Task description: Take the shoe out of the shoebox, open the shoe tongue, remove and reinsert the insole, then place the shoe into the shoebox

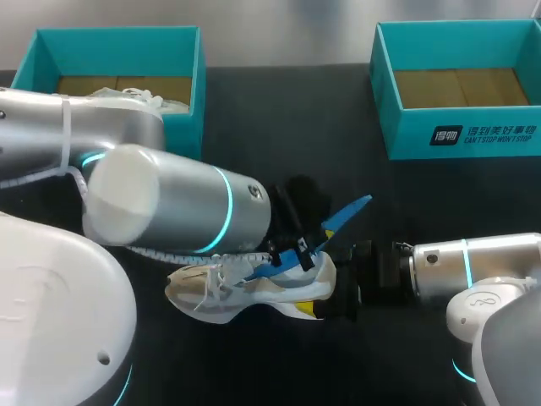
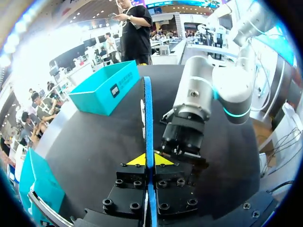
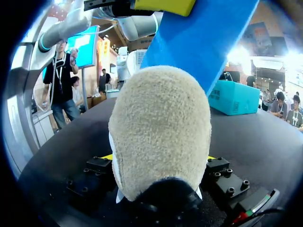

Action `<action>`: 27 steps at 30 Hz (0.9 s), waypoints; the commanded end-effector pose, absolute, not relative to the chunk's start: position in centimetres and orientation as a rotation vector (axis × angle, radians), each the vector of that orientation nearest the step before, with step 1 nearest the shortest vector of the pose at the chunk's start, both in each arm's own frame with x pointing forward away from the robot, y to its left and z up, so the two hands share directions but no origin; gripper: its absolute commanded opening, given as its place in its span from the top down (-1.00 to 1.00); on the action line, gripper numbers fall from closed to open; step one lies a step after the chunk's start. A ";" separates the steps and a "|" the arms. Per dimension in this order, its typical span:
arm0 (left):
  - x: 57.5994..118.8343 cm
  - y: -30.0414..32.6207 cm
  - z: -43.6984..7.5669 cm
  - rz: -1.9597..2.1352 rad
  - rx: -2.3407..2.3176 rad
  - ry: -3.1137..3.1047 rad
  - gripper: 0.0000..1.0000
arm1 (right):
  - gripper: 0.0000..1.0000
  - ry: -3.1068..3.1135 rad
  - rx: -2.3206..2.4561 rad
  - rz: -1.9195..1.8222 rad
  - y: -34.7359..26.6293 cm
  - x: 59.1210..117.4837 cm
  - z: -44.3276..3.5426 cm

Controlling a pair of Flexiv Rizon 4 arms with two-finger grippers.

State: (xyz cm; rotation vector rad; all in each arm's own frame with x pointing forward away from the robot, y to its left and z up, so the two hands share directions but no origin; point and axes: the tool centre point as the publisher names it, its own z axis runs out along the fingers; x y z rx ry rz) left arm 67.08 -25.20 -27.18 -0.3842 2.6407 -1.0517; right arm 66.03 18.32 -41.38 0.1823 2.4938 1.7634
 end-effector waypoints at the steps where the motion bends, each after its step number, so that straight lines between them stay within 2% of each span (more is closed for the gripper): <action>1: 67.0 -24.8 -25.7 -1.159 -0.331 2.747 1.00 | 1.00 2.499 0.183 1.758 18.5 66.0 -41.5; 16: 64.3 -26.7 -18.8 -1.422 -0.183 2.821 1.00 | 1.00 2.499 0.183 1.758 18.5 66.0 -41.5; 27: 65.7 -27.4 -16.5 -1.543 -0.153 2.920 1.00 | 1.00 2.499 0.183 1.758 18.5 66.0 -41.5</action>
